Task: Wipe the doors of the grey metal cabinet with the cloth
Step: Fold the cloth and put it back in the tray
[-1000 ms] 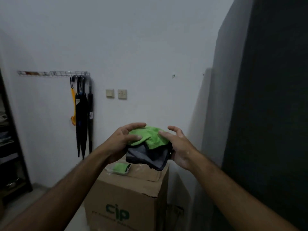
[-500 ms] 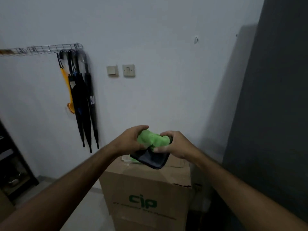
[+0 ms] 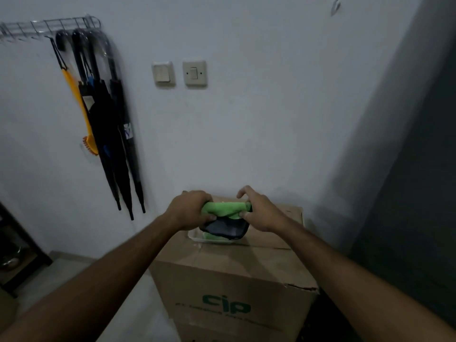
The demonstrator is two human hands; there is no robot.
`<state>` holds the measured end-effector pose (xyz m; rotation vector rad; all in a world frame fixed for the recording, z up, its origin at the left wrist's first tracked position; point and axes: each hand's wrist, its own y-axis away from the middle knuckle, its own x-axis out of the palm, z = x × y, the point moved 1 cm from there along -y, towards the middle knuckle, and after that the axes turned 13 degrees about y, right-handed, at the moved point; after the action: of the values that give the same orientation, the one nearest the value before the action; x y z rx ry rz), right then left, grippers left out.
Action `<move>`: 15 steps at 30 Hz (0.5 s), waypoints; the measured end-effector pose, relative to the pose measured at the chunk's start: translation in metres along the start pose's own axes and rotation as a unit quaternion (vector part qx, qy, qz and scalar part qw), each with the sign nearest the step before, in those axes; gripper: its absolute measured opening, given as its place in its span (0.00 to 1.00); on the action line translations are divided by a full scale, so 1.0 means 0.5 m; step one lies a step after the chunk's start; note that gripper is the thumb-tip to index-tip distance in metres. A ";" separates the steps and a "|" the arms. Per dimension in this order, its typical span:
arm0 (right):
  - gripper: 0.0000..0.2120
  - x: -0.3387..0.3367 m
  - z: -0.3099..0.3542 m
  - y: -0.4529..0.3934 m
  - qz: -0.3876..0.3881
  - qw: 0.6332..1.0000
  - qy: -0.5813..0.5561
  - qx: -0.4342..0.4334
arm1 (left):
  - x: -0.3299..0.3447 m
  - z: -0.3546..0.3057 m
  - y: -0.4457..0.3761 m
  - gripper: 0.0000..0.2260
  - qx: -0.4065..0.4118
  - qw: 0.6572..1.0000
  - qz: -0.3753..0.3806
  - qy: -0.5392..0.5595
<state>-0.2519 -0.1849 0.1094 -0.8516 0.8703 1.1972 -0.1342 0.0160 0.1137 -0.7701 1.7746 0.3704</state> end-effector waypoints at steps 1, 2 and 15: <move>0.14 0.014 -0.012 -0.030 -0.001 1.000 0.006 0.001 | 0.011 0.021 -0.020 0.17 -0.002 1.000 -0.002 -0.009; 0.13 0.029 -0.024 -0.060 -0.002 1.000 0.016 0.004 | 0.022 0.039 -0.038 0.17 -0.001 1.000 -0.006 -0.014; 0.12 0.320 -0.113 -0.230 -0.040 0.975 0.211 -0.055 | 0.240 0.211 -0.107 0.11 -0.079 0.995 0.005 0.058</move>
<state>-0.1212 -0.1891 -0.0488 -1.2479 1.1066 1.0159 -0.0429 0.0013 -0.0272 -0.9107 1.8744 0.4853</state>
